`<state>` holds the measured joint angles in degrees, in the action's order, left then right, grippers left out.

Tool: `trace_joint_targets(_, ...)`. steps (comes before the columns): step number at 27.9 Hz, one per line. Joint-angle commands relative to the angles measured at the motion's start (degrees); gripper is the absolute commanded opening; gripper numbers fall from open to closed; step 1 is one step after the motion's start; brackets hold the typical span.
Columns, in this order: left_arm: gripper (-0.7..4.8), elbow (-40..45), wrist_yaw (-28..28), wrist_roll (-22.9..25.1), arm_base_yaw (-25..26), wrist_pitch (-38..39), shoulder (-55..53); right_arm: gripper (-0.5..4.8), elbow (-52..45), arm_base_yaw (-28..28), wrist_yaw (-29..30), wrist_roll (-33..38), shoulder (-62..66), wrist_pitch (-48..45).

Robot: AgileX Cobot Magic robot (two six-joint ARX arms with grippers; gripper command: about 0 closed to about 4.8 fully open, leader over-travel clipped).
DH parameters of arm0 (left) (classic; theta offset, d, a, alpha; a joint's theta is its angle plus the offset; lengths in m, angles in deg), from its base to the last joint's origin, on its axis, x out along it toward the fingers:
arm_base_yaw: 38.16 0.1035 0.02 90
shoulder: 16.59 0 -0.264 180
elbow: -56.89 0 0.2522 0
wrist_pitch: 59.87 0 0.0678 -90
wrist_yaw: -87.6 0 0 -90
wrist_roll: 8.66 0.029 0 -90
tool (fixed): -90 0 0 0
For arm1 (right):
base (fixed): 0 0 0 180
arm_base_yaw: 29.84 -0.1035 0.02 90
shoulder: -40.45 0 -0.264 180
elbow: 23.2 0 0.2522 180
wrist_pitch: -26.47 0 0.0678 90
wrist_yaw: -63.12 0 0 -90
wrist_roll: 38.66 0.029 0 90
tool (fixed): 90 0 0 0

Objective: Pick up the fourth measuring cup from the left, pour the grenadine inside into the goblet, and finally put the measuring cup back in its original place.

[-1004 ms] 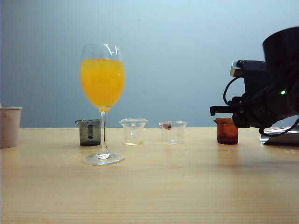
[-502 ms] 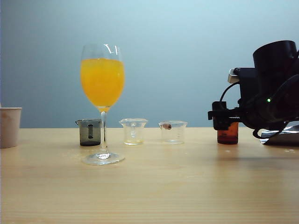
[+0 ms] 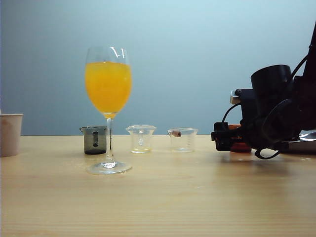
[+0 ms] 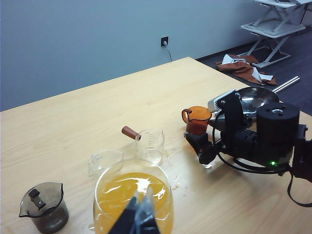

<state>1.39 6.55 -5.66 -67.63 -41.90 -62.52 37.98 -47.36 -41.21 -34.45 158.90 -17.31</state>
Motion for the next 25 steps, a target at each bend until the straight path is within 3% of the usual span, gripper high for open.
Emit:
trace_joint_targets(1, -0.05, -0.2, 0.3, 0.0, 0.0, 1.1, 0.1, 4.79, 1.4, 0.0, -1.2, 0.1, 0.6, -1.0)
trace_joint_targets(17, -0.06, -0.2, 0.2, 0.0, 0.0, 2.6, 0.1, 4.79, 5.7, 1.1, -2.5, 0.3, 1.9, 5.0)
trace_joint_targets(18, -0.06, -0.2, 0.2, 0.0, 0.0, 2.6, 0.1, 4.69, 5.7, 1.1, -2.5, 0.3, 1.9, 5.0)
trace_joint_targets(21, -0.05, -0.2, 0.2, 0.0, 0.0, 2.6, 0.1, 3.14, 5.8, 1.1, -2.5, 0.3, 1.9, 5.0)
trace_joint_targets(25, -0.05, -0.2, 0.3, 0.0, 0.0, 2.6, 0.1, 2.54, 5.8, 1.1, -2.4, 0.3, 1.9, 5.0)
